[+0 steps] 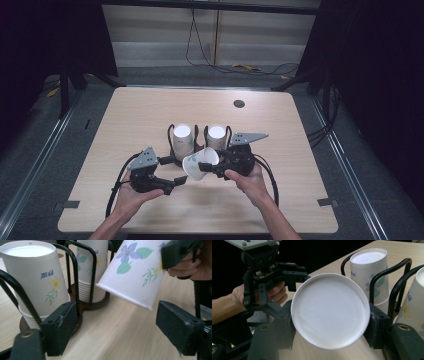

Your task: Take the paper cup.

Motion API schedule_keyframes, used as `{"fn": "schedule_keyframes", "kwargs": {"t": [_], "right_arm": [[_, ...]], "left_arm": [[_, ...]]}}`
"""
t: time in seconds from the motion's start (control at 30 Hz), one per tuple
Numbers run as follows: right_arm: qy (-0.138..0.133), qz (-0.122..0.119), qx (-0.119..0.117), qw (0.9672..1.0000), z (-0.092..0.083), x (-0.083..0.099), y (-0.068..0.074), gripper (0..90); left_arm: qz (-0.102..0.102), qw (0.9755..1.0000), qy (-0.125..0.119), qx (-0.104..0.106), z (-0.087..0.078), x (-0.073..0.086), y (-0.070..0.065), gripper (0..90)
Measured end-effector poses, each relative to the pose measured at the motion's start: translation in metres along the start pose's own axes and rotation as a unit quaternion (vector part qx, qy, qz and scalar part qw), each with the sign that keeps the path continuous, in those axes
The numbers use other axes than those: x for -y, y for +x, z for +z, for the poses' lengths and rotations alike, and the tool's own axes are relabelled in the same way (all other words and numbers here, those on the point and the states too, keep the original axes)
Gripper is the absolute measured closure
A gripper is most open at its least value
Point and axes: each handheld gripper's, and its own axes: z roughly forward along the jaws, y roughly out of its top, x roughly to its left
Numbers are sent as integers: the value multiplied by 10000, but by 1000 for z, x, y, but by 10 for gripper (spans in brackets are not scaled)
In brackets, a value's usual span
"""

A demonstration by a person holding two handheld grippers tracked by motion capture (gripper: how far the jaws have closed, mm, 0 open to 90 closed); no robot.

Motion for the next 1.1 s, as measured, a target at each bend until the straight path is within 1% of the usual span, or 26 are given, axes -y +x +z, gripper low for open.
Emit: {"fn": "schedule_keyframes", "kwargs": {"t": [0.1,0.17,0.23,0.27,0.3,0.37,0.5,0.53,0.6,0.7,0.73,0.77,0.8,0.87,0.93,1.1], "right_arm": [[-19,-22,-72,10000,0,2,1,376],[-18,-22,-100,9999,0,2,1,376],[-27,-27,-177,9998,1,4,2,376],[-27,-27,-177,9998,1,4,2,376],[-40,-48,-254,9997,2,4,3,376],[-38,-84,-290,9995,2,4,3,376],[-34,-197,-367,9991,4,3,5,377],[-26,-194,-370,9991,4,3,5,377],[-67,-175,-457,9988,4,3,4,377],[-72,-192,-520,9984,5,3,5,377],[-63,-190,-559,9982,5,3,5,377],[-52,-207,-579,9981,6,3,6,377],[-27,-202,-600,9980,6,3,6,377],[15,-214,-694,9974,7,4,6,377],[34,-208,-722,9972,7,4,6,377],[73,-221,-788,9966,9,4,7,377]], "left_arm": [[11,10000,-45,61,0,0,-2,182],[46,9999,-25,100,1,0,-4,182],[106,9999,15,128,1,0,-6,181],[99,9998,18,160,2,1,-7,181],[84,9998,65,164,2,0,-7,180],[67,9997,146,208,3,0,-6,180],[69,9995,149,258,3,0,-6,186],[78,9995,138,278,3,0,-6,186],[14,9994,79,326,4,0,-6,186],[52,9993,115,357,6,0,-6,186],[66,9992,160,372,6,0,-6,191],[54,9991,155,403,7,1,-7,196],[69,9988,171,446,7,1,-7,194],[116,9987,195,467,9,1,-8,173],[168,9984,236,489,10,2,-9,171],[189,9980,253,555,13,3,-9,157]]}}
